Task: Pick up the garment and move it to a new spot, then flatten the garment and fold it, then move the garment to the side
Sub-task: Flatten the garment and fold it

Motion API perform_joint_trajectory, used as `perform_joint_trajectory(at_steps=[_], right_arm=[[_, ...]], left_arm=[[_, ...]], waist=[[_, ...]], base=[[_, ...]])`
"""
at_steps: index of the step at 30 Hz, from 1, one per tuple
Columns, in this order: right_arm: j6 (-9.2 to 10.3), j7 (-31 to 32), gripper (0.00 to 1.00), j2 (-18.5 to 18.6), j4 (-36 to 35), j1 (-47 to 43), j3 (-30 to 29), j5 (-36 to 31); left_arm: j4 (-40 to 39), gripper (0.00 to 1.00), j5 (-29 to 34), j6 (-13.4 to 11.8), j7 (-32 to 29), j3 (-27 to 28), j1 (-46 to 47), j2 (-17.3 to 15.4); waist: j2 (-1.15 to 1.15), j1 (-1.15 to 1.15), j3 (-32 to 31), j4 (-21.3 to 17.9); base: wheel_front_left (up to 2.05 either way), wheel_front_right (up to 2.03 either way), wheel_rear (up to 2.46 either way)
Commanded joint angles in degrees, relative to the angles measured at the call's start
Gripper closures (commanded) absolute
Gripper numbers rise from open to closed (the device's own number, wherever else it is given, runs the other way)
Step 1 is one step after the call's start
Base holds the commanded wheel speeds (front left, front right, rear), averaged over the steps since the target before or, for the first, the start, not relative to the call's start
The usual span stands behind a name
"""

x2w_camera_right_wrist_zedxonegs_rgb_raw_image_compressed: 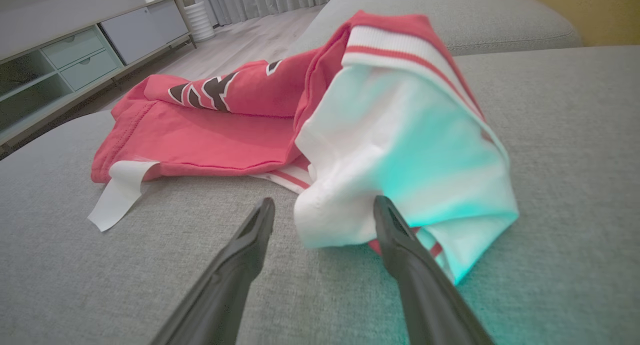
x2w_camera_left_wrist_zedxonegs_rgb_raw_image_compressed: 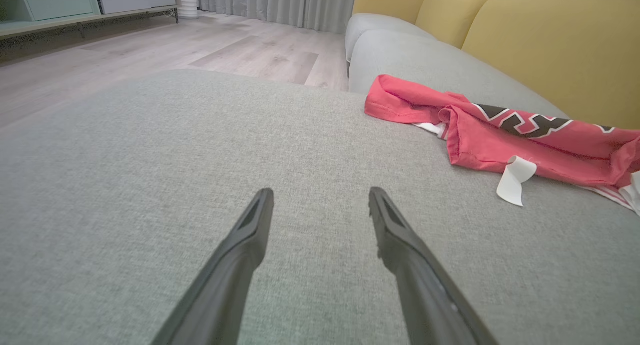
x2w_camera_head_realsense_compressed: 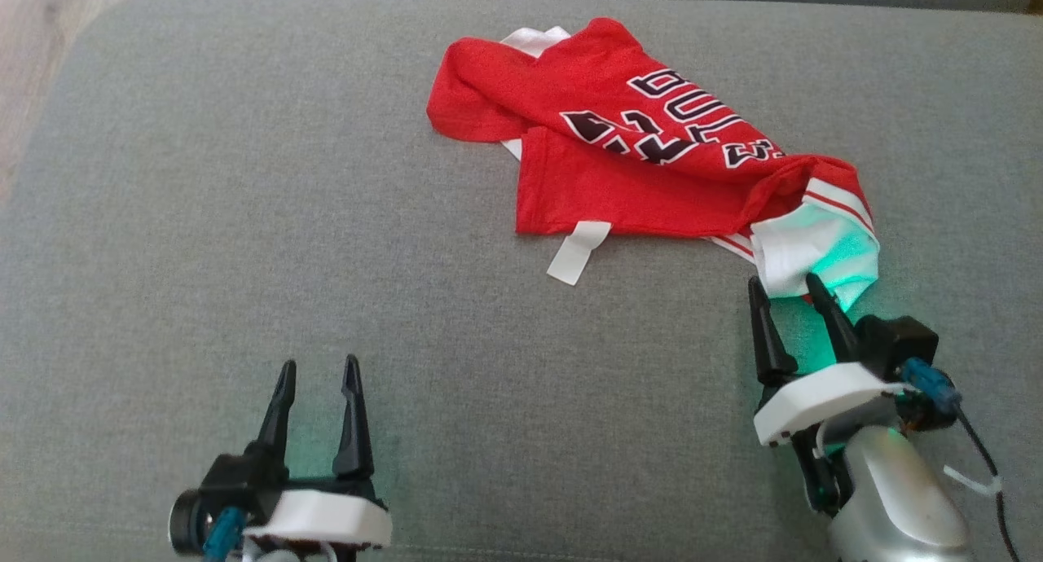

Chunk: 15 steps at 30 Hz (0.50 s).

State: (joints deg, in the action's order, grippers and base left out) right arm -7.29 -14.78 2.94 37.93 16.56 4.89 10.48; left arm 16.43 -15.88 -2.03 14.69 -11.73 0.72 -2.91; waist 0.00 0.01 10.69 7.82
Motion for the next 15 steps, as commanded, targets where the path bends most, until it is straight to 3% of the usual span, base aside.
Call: perform_joint_trajectory(at_steps=[1,13,14,15], right_arm=[[-0.2,-0.22,0.0,-0.06,-1.36,1.96,0.94,-0.61],[-0.2,-0.22,0.0,-0.06,-0.41,3.27,0.47,-1.21],[-0.2,-0.22,0.04,-0.06,-0.16,3.51,0.43,-1.38],[-0.2,-0.22,0.27,-0.06,0.31,3.73,0.32,-1.65]], left_arm=[[-1.89,0.0,-0.84,-0.45,0.3,1.05,2.74,0.02],[-1.2,0.0,-3.24,-0.27,0.3,0.27,4.47,0.03],[-1.12,0.0,-3.47,-0.28,0.3,0.24,4.6,0.03],[-1.01,0.0,-3.61,-0.28,0.3,0.19,4.71,0.03]], waist=[[0.0,-0.01,0.57,0.06],[0.0,-0.01,2.39,-0.02],[0.0,-0.01,2.53,0.03],[0.0,-0.01,2.62,0.09]], base=[[0.0,0.0,0.0],[0.0,0.0,0.0],[0.0,0.0,0.0],[0.0,0.0,0.0]])
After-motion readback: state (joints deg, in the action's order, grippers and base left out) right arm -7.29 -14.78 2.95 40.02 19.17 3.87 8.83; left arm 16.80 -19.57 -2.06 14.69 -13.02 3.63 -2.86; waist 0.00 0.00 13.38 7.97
